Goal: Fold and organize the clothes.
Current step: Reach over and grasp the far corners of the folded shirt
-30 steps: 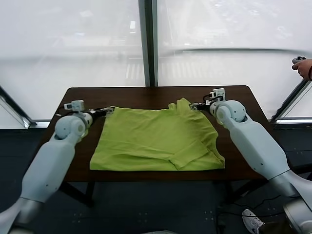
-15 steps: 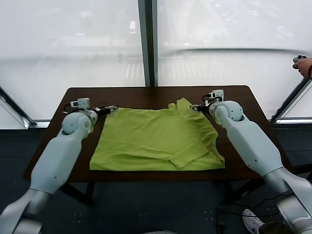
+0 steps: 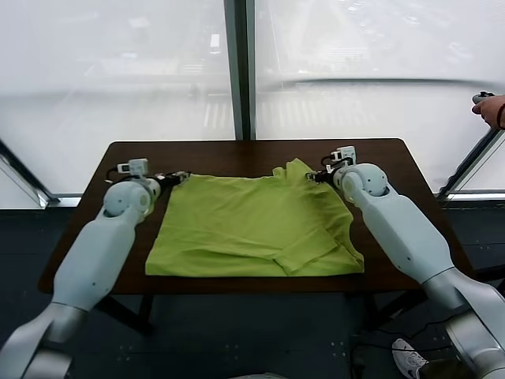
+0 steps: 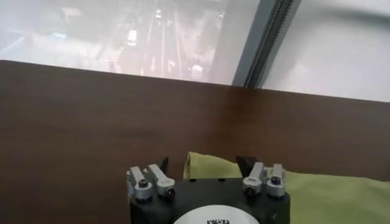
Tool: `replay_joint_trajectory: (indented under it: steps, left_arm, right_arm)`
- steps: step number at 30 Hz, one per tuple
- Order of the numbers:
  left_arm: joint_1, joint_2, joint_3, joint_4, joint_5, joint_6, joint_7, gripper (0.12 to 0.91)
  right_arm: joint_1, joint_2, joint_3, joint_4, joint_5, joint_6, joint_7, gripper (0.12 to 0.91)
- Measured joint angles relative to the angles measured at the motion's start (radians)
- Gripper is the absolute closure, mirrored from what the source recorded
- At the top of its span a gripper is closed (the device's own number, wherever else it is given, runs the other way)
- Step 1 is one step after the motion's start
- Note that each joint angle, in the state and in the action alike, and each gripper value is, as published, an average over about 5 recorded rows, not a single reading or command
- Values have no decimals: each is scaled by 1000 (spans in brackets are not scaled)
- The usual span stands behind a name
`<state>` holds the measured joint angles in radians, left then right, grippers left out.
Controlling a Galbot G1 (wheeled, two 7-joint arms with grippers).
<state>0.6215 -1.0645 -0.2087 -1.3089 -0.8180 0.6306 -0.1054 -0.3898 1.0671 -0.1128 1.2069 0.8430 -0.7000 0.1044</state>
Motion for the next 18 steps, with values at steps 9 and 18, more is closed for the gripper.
replay_joint_trajectory:
  steps: [9, 18]
  left_arm:
    - [-6, -3, 6, 17, 10, -5, 13, 209]
    - [-29, -20, 14, 61, 22, -16, 27, 360]
  right_arm:
    - [15, 1, -29, -9, -3, 1, -3, 355]
    - [16, -4, -42, -9, -6, 5, -7, 630]
